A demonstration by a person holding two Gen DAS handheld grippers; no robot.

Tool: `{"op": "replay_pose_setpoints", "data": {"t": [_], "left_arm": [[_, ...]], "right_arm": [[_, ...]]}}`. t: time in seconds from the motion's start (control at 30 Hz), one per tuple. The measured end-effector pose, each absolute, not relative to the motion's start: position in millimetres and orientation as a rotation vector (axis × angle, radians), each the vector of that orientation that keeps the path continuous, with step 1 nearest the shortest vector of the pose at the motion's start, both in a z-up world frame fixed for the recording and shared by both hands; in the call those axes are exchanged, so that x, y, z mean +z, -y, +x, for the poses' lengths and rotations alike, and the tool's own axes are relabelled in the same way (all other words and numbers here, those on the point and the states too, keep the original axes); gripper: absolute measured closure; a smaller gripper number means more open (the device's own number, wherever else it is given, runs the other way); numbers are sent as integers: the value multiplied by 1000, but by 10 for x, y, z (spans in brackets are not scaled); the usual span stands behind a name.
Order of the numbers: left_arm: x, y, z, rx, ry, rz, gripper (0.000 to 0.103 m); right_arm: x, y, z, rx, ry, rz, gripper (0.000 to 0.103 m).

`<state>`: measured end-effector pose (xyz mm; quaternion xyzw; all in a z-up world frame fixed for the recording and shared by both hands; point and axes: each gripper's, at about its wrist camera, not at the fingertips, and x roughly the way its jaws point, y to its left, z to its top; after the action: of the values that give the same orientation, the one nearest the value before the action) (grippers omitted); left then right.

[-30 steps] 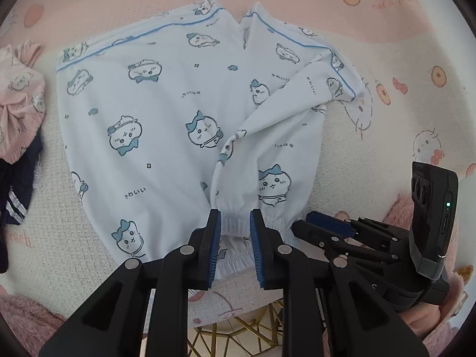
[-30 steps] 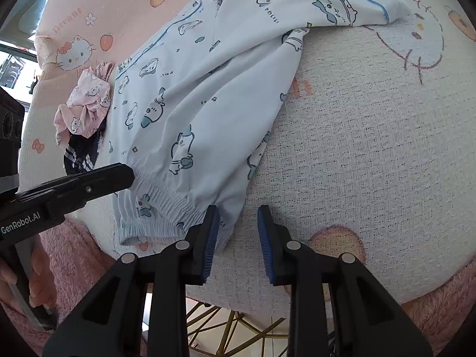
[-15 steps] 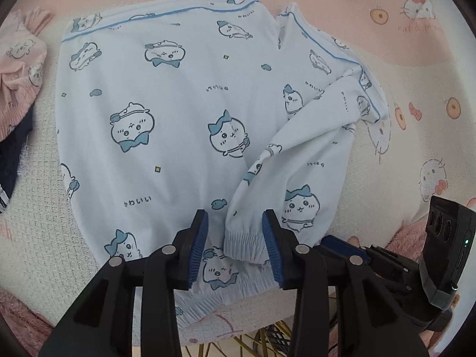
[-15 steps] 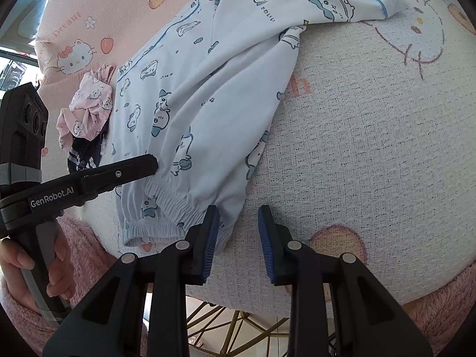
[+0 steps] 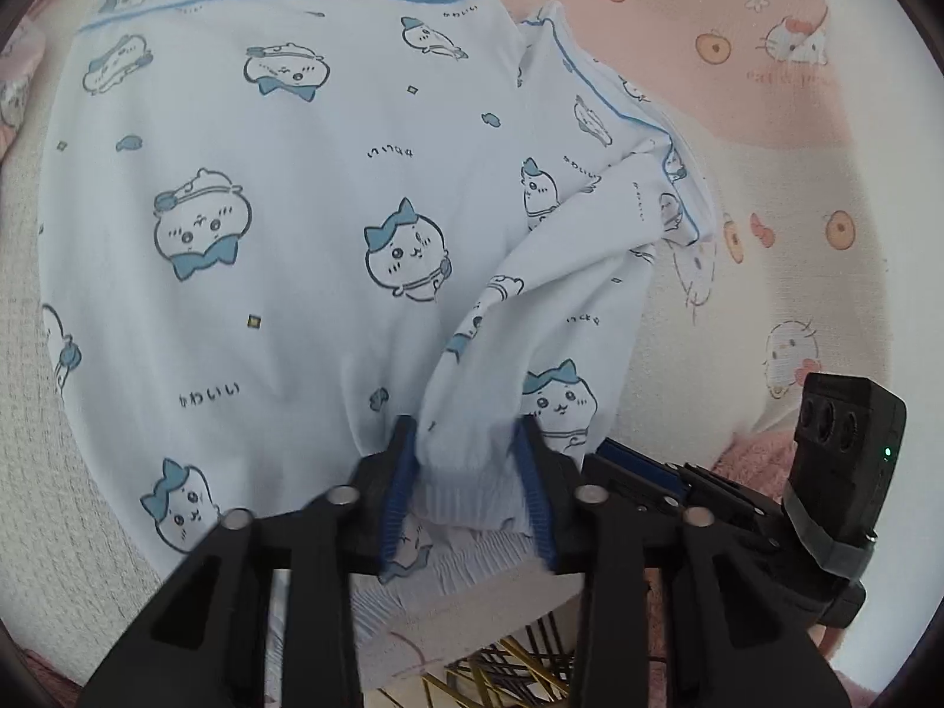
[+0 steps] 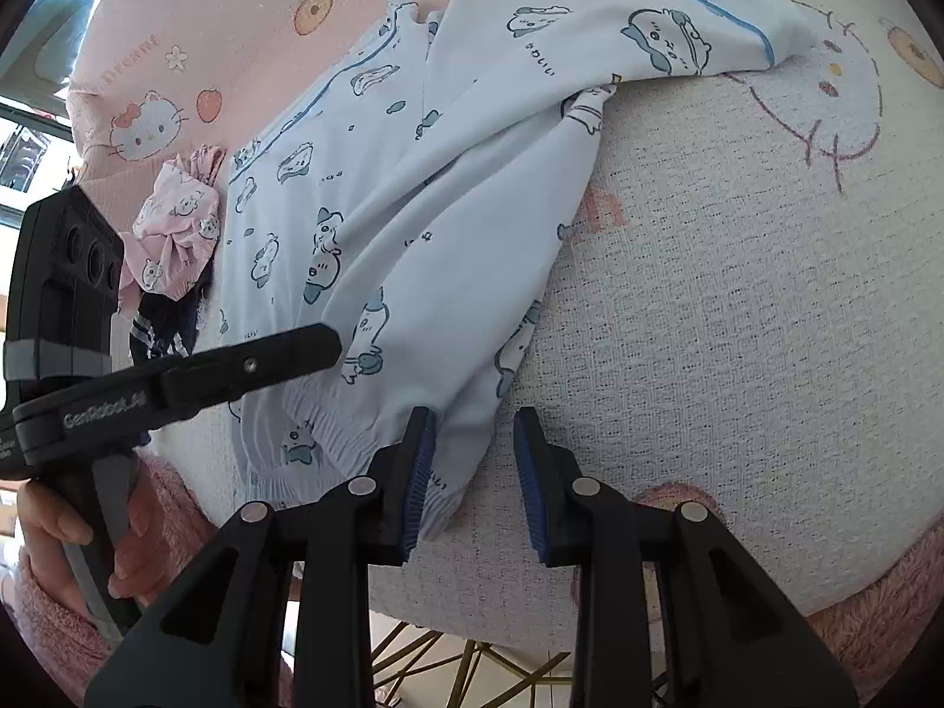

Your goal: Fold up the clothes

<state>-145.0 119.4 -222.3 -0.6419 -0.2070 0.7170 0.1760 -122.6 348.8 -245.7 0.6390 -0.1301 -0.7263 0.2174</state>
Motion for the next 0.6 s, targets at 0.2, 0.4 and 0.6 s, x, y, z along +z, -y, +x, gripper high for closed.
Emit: {"op": "replay_pose_setpoints", "data": {"t": [0.2,0.4,0.6], "left_arm": [[-2157,-1328,-1395,2009,562,-1758,90],[-2327,-1369,-1461,1994,533,-1848,82],[-2101,-1205,-1481,2015,693,-1748,96]], "right_arm": [[-2435,-3563,-1218,-2029,354,1770,75],[-2449,-3644,-1220,-2022,401,1781,75],[-2385,-3655,-1215,-2059,398,1759,75]]}}
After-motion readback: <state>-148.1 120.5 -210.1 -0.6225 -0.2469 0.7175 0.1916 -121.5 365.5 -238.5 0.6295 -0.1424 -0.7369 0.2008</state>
